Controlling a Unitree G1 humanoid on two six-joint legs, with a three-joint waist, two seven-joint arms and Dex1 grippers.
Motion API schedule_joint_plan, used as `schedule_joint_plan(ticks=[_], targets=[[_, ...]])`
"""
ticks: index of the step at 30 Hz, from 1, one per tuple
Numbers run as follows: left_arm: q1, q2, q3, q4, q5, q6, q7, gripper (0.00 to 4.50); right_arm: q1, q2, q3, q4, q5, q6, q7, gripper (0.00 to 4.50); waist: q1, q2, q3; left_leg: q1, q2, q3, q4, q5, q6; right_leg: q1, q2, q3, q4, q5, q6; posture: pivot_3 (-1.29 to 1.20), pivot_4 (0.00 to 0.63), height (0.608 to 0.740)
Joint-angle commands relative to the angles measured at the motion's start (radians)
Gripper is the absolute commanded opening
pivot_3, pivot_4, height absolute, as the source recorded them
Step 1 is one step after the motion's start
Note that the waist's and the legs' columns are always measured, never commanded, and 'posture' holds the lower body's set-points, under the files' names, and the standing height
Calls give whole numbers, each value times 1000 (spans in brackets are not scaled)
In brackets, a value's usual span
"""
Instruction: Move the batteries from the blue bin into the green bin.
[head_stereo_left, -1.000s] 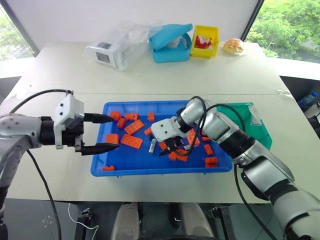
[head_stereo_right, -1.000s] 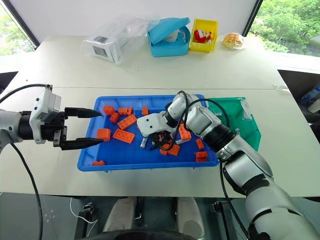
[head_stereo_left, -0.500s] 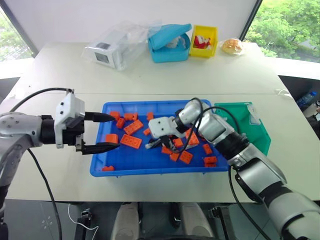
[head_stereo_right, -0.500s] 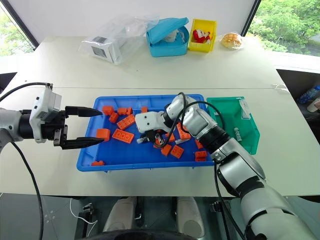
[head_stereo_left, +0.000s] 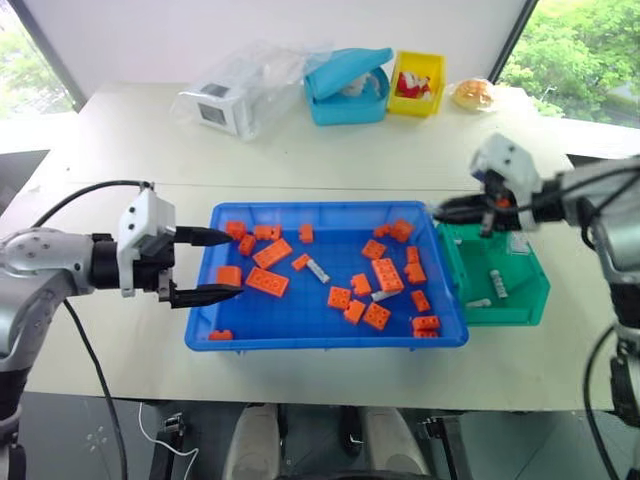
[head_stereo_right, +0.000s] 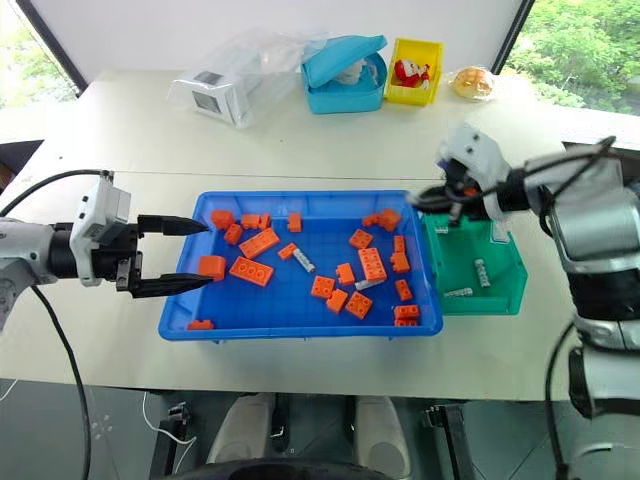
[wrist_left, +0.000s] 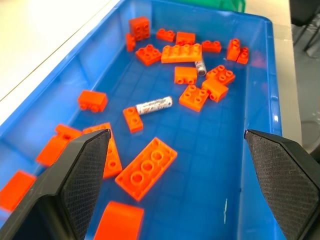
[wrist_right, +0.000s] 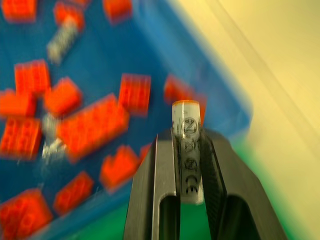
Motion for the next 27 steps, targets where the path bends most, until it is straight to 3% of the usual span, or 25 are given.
schedule_joint_plan(ticks=[1, 2, 7, 9, 17, 20, 27], targets=[[-29, -6, -9, 6, 6, -23, -12, 4500, 45, -49, -95, -47, 18, 20, -64, 64, -9, 0, 0, 0, 0, 0, 0, 0, 0, 0, 0, 0, 0, 0, 0, 0, 150, 736], [-34, -8, -13, 10, 9, -24, -14, 4500, 65, -59, -102, -49, 20, 16, -75, 64, -11, 0, 0, 0, 0, 0, 0, 0, 0, 0, 0, 0, 0, 0, 0, 0, 150, 736], [-69, -20, -35, 37, 23, -34, -25, 4500, 80, -67, -110, -46, 35, -13, -130, 2487, -20, 0, 0, 1, 0, 0, 1, 0, 0, 0, 1, 1, 1, 0, 0, 0, 150, 736], [-80, -25, -41, 45, 27, -36, -29, 4500, 10, -36, -76, -46, 49, -17, -144, 3513, -21, 0, 0, 1, 0, -1, 1, 0, 0, 0, 1, 1, 1, 0, 0, 0, 150, 736], [-113, -41, -64, 60, 40, -38, -33, 4500, -245, 249, 147, -86, 106, 51, -189, 3513, -20, 0, 0, 1, 1, -1, 0, 0, 0, 0, 3, 2, 2, 0, 0, 0, 150, 736], [-100, -32, -57, 47, 35, -34, -36, 4500, -226, 376, 291, -112, 94, 89, -229, 3513, -14, 0, 0, 0, 1, -1, 0, 0, 0, 0, 1, 1, 2, 0, 0, 0, 150, 736], [-65, -13, -27, 18, 22, -20, -28, 4500, -172, 494, 438, -70, 55, 102, -316, 3513, -14, -1, -1, -5, 0, -1, 3, 0, 0, -1, -1, 0, 0, 0, 0, 0, 150, 736]])
